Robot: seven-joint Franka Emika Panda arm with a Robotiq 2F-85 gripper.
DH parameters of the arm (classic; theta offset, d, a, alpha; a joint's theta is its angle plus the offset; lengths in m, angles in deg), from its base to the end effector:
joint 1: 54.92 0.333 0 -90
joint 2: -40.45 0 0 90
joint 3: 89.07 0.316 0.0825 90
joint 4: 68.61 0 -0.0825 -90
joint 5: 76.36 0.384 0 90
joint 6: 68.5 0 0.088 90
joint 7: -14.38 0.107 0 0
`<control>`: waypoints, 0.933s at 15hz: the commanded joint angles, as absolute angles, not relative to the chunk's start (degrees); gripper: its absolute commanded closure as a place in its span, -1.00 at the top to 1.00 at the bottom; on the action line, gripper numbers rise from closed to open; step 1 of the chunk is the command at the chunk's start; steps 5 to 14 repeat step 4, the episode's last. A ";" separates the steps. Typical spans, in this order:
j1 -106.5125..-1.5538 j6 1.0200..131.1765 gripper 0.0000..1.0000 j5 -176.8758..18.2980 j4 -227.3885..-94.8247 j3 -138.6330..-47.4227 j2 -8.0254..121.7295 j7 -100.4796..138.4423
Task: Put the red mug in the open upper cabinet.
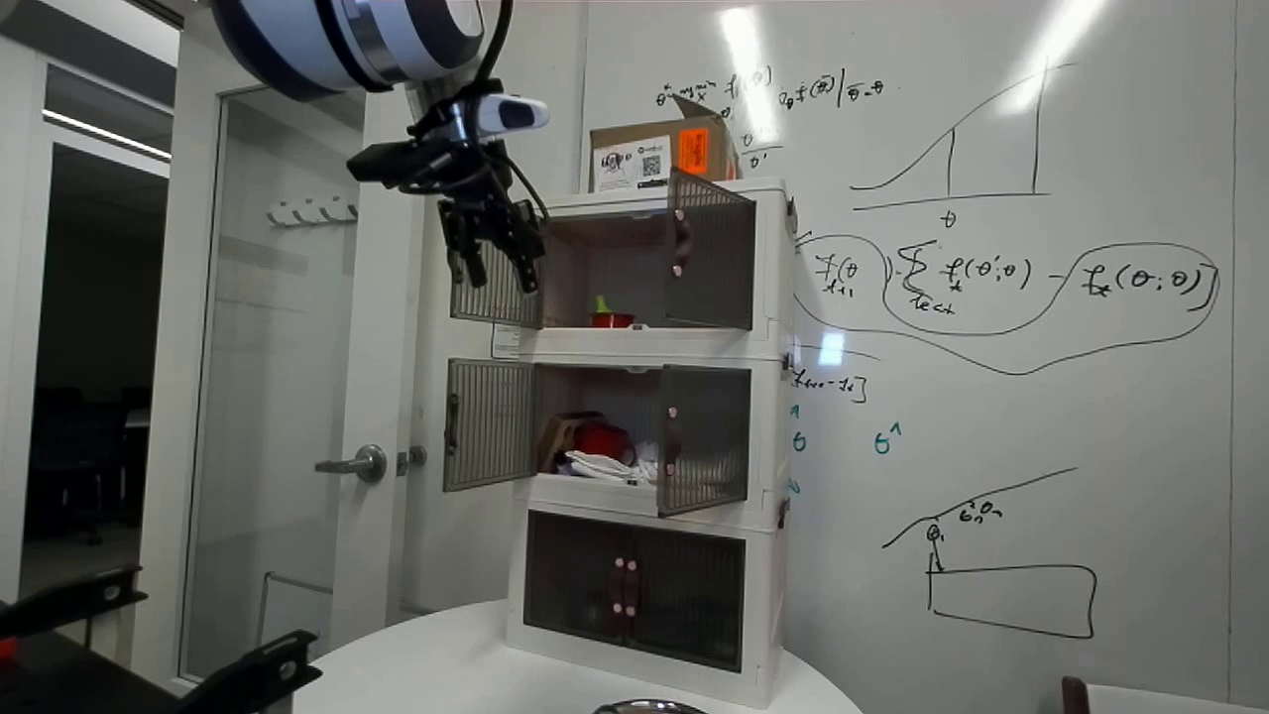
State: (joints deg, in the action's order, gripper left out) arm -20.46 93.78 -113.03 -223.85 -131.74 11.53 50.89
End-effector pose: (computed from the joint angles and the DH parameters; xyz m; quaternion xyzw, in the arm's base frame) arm 0.4156 -0.0241 0.4030 -0.9527 0.1182 -0.2724 0.0647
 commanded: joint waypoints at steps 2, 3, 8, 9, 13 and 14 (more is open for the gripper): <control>-28.36 96.52 1.00 -101.60 -225.26 -123.10 14.40 42.78; -28.36 96.52 1.00 -101.60 -225.31 -123.07 14.41 42.82; -28.36 96.52 1.00 -101.60 -225.33 -123.05 14.40 42.85; -28.36 96.52 1.00 -101.60 -225.33 -123.05 14.40 42.85; -28.36 96.52 1.00 -101.60 -225.33 -123.05 14.40 42.85; -28.36 96.52 1.00 -101.60 -225.33 -123.05 14.40 42.85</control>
